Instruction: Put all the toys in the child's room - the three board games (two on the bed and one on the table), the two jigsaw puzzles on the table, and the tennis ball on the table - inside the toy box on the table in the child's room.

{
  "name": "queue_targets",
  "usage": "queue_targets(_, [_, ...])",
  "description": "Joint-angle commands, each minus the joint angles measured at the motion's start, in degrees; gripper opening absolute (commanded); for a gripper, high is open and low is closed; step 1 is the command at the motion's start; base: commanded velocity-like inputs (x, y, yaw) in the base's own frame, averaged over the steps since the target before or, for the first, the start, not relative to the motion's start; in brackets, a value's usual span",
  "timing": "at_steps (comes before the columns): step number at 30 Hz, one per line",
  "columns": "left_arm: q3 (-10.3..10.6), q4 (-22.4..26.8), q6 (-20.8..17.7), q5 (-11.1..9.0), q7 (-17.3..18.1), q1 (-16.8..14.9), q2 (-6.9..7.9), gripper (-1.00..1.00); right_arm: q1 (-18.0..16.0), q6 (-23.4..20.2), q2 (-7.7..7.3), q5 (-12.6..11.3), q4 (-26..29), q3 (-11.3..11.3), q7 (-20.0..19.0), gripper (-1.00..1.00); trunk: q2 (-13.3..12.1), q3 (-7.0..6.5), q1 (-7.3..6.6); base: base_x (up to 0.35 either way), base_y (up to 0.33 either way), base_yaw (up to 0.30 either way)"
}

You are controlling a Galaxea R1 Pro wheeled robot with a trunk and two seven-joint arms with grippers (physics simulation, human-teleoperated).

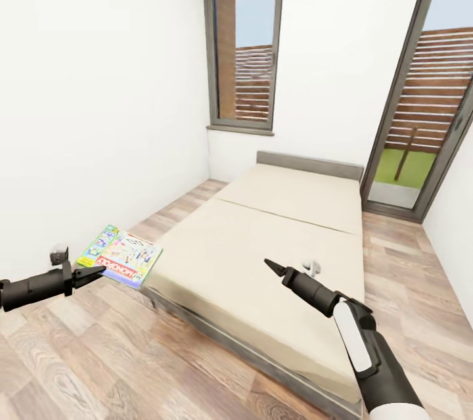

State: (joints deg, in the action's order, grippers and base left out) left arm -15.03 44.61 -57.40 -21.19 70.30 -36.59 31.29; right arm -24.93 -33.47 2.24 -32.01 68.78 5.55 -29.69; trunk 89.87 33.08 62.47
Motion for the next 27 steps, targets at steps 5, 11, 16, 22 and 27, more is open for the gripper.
queue_targets(5, [0.0, 0.0, -0.4, -0.2, 0.1, 0.0, -0.02, -1.0, 0.0, -0.5, 0.05, -0.3, -0.1, -0.1, -0.1, 1.0, -2.0, -0.84, -1.11, 0.0, 0.0, 0.289])
queue_targets(11, [0.0, -0.1, -0.3, -0.1, 0.0, -0.1, -0.05, -1.0, 0.0, -0.5, -0.01, -0.3, 0.0, -0.1, -0.1, 1.0, -4.4, -1.92, -2.43, 0.0, 0.0, 0.289])
queue_targets(16, [-0.1, -0.1, -0.3, -0.1, 0.0, -0.1, -0.09, -1.0, 0.0, -0.5, -0.03, -0.3, 0.0, -0.1, -0.1, 1.0, -6.4, -2.82, -3.52, 0.0, 0.0, 0.288])
queue_targets(22, [-0.1, -0.1, -0.1, -0.1, 0.0, -0.1, -0.09, -1.0, 0.0, -0.5, 0.02, -0.3, -0.2, -0.2, -0.1, 1.0, -8.8, -3.9, -4.84, 0.0, 0.0, 0.289])
queue_targets(27, [0.0, -0.1, -0.1, -0.2, 0.0, 0.0, -0.09, -1.0, 0.0, -0.4, 0.04, -0.1, -0.2, -0.4, -0.1, 1.0, -10.8, -4.79, -5.94, 0.0, 0.0, 0.289])
